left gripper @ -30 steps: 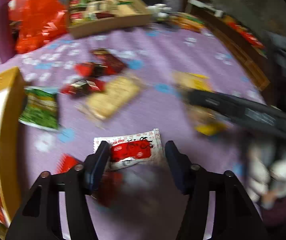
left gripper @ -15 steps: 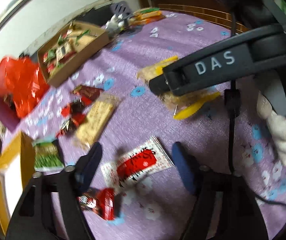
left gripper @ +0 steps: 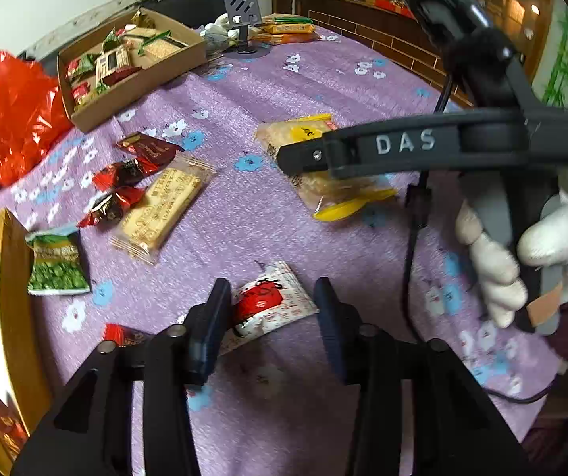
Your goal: Organize snacks
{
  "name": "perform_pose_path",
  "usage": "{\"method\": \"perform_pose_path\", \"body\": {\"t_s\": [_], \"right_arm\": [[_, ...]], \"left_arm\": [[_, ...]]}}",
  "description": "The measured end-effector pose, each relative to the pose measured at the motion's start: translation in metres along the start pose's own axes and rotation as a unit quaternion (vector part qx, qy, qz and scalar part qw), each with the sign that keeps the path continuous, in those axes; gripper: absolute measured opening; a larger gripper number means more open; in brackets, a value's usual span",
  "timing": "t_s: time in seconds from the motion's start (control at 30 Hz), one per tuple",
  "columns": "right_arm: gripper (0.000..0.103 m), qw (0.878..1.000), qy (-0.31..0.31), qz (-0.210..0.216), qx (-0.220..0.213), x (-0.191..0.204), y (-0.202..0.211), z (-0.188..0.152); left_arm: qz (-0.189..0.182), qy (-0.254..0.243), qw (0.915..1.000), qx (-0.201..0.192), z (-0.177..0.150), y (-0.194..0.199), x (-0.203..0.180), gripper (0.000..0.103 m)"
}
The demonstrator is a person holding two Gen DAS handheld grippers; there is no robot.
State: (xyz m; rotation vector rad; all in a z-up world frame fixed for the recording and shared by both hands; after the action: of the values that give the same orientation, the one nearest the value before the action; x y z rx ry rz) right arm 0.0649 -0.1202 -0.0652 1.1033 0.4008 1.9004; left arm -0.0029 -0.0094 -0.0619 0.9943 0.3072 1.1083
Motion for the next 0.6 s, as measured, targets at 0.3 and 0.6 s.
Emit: {"method": "perform_pose_path", "body": {"t_s": [0.3, 0.6], "right_arm": [[0.073, 1.0, -0.001, 0.001, -0.001, 0.0, 0.0, 0.0], [0.073, 1.0, -0.007, 0.005, -0.014, -0.002, 0.001, 0.002]], "left_arm": [[-0.019, 0.006, 0.9998, -0.001, -0.003, 0.0, 0.005, 0.039], [-0.03, 0.093, 0.9946, -0.034, 0.006, 0.036, 0.027, 0.013]]}}
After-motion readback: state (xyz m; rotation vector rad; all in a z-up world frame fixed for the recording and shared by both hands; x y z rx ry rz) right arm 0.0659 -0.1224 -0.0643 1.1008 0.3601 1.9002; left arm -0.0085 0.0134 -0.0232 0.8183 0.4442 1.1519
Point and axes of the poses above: each gripper's, at about its wrist camera, not at the fingertips, and y roughly against the way its jaws point, x to its left, z to its top, the point moved 10 cm from there along -y, roughly the way its jaws point, and after that the axes turned 15 degrees about z, right-handed, at the moved point
